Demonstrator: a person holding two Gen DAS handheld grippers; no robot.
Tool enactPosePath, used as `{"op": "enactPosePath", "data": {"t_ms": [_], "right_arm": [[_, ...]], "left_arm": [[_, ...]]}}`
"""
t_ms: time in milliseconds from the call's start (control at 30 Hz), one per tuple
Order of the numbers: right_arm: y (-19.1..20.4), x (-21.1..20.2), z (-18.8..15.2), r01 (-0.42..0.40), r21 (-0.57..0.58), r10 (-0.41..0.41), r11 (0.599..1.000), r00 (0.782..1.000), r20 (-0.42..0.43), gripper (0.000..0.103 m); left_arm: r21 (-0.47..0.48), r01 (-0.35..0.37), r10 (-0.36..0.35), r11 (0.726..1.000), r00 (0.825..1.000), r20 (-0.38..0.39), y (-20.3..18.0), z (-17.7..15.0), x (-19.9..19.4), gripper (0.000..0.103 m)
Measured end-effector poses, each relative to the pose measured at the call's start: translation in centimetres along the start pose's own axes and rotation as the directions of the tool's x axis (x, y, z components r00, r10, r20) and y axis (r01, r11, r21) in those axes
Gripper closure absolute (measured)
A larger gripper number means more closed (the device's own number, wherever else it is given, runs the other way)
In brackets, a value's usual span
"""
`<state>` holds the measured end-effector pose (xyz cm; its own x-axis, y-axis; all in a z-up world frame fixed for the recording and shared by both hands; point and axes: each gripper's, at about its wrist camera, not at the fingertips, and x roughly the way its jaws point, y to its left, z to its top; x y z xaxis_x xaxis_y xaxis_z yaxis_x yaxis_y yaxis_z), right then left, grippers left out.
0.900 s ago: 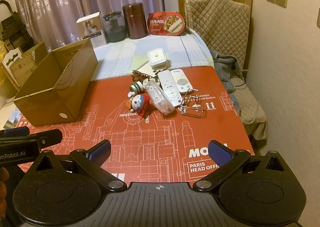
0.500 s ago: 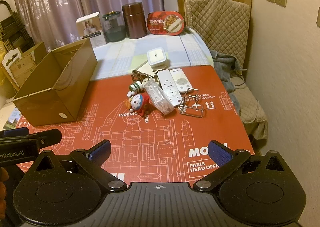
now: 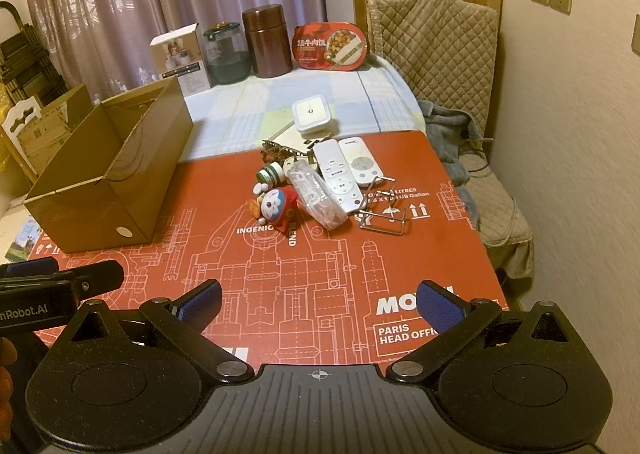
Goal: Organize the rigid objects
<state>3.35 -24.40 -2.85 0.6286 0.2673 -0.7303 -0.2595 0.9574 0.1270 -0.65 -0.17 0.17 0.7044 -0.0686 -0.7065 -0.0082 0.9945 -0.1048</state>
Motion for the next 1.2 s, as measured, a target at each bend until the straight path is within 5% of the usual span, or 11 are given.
{"op": "enactPosePath", "data": {"t_ms": [1200], "right_arm": [[-0.11,0.64,-0.34,0.007,0.0,-0.007,1.0,1.0,-0.011,0.002]], "left_arm": [[-0.012,0.007,-0.007,1.0,1.0,-0.007,0.25,-0.29,0.61,0.007]]}}
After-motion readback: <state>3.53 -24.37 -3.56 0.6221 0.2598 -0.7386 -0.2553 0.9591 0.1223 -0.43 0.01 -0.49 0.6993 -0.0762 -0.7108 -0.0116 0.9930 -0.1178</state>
